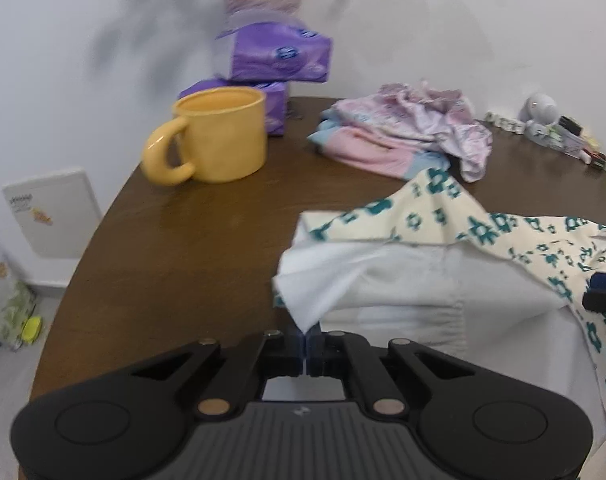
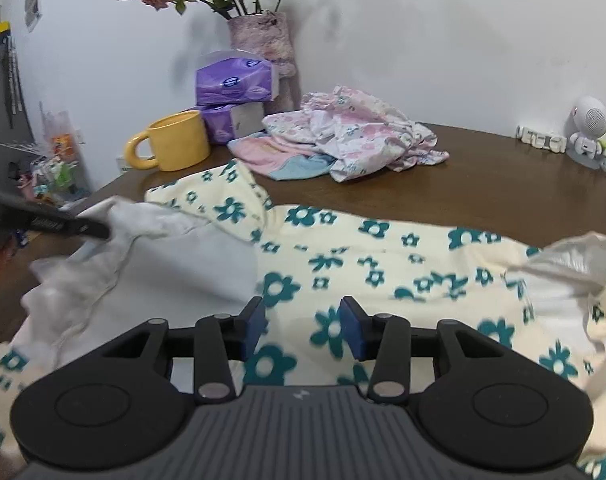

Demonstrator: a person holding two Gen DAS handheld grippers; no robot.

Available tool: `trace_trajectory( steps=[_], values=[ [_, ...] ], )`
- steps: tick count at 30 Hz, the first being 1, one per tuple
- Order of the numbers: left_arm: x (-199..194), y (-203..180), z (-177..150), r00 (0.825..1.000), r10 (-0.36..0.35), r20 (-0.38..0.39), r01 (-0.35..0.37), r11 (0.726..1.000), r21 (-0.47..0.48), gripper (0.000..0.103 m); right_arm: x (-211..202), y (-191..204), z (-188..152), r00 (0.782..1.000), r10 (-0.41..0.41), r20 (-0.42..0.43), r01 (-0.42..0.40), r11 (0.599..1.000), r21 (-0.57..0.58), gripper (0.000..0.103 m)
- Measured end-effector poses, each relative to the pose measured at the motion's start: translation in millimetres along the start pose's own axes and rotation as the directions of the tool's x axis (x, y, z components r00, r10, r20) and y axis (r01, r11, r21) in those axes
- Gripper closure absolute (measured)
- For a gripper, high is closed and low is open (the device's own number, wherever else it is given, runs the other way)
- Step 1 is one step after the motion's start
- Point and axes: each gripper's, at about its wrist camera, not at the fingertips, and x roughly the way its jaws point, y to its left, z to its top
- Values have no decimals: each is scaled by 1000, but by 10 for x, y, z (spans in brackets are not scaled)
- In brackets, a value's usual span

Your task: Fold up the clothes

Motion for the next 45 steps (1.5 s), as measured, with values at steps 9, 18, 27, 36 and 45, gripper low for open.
trace_trajectory(
  steps=[9,18,27,36,45],
  values=[
    [-181,96,-149,999,31,-44,-30,999,18,98,175,11,-28,998,-50,-24,49,998,-40,63],
    [-723,20,-379,988,64,141,-51,995,-91,59,-176,-245,16,998,-65,21,64,998,22,63],
    [-616,-580,124,993,-104,56,97,987,126,59,-370,-659,247,990,-140,-30,137,988,-74,63],
    [250,-1243,754,957,-229,-176,234,972,6,58,64,-1175,524,978,-107,-177,120,991,63,63],
    [769,-1453,891,964,-212,-162,193,973,-129,63,488,-1581,579,974,-16,-226,88,946,313,69]
  ],
)
